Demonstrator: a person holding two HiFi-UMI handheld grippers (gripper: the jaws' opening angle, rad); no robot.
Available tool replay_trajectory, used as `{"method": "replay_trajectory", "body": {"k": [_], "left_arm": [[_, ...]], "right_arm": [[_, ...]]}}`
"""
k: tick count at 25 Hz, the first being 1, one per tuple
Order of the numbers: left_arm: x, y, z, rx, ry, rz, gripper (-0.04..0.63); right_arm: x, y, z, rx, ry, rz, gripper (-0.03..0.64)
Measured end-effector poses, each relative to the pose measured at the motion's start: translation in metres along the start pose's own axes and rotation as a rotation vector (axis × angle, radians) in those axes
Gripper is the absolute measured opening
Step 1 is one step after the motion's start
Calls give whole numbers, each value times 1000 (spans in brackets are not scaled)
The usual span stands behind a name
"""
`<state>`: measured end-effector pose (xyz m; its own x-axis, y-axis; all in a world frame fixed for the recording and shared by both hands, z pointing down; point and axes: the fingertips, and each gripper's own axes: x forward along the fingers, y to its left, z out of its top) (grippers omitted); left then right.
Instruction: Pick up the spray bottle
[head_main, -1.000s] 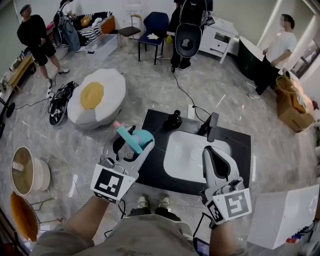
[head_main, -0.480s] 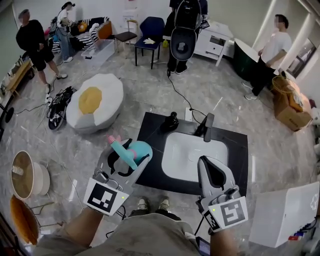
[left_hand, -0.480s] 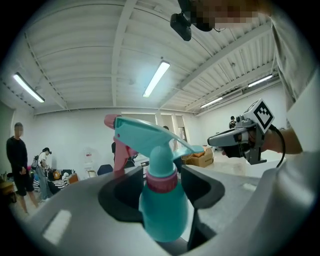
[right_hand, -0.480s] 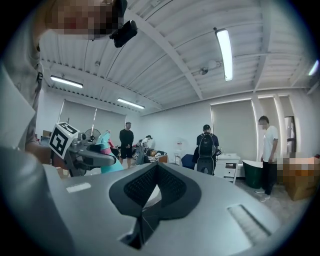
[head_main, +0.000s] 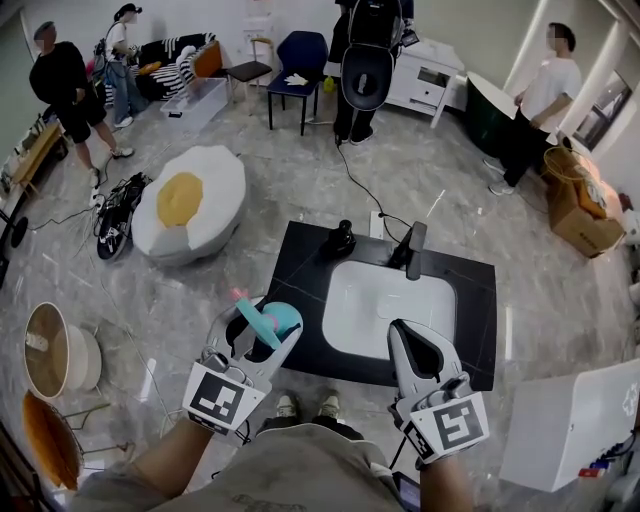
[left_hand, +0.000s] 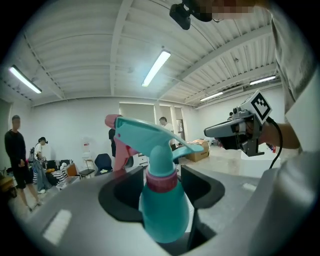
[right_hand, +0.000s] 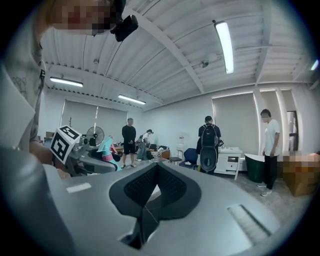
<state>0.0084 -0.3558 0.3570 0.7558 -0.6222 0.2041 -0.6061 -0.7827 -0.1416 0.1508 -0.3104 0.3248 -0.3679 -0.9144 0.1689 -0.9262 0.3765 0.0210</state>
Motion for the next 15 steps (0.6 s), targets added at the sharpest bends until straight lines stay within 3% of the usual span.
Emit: {"method": "replay_trajectory", "body": {"k": [7,15], "left_arm": [[4,1,5,21,-3,6,241],[4,-2,-1,-1,9,21,241]], "right_arm": [[1,-4,-4,8,17,4,25],[-1,-1,-4,-69,26,-14,25]]}}
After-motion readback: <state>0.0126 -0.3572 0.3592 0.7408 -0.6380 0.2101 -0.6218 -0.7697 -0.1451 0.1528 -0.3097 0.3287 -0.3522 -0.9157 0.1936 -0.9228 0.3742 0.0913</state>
